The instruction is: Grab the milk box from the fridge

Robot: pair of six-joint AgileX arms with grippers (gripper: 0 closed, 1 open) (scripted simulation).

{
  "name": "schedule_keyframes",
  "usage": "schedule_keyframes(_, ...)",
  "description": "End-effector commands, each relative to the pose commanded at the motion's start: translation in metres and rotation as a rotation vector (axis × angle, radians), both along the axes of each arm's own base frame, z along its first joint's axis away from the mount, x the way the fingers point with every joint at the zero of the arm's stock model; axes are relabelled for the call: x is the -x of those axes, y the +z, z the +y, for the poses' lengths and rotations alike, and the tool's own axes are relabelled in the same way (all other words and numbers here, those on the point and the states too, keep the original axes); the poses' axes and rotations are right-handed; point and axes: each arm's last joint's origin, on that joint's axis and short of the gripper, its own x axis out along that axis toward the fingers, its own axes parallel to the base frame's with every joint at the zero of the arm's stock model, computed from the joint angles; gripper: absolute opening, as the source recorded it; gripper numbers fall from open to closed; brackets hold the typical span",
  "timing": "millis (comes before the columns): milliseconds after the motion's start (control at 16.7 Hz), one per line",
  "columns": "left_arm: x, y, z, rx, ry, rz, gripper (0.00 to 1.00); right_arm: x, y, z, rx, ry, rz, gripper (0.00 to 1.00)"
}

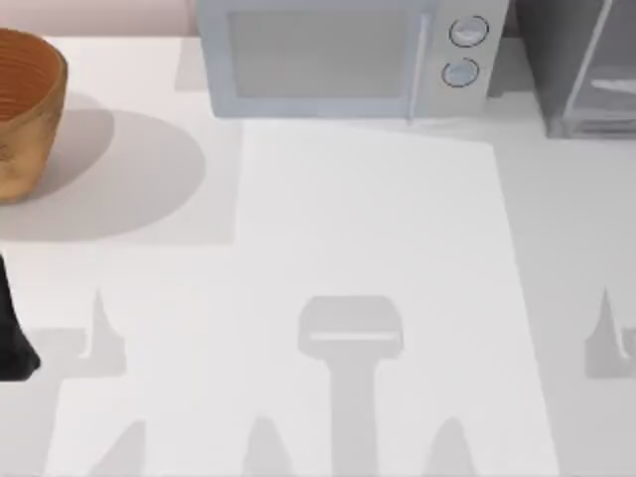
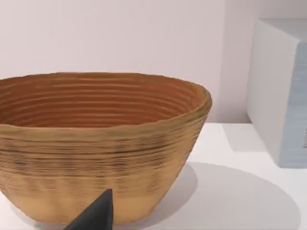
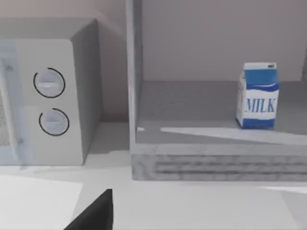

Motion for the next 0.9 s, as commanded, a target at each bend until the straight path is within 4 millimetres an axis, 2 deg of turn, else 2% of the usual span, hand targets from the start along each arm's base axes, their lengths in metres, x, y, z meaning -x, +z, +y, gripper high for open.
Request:
schedule_keyframes(420,0.0,0.0,0.0,0.0,0.0,0.0,1.0,-0.009,0.009,-0.004,0.001,0.006,-0.019,1.0)
schedule_keyframes(660,0.0,0.0,0.0,0.0,0.0,0.0,1.0,-0.03,0.016,-0.015,0.003,0.007,-0.02,1.0)
schedule_keyframes(900,0.0,0.0,0.0,0.0,0.0,0.0,1.0,-0.059,0.006,-0.034,-0.008,0.005,0.025,1.0)
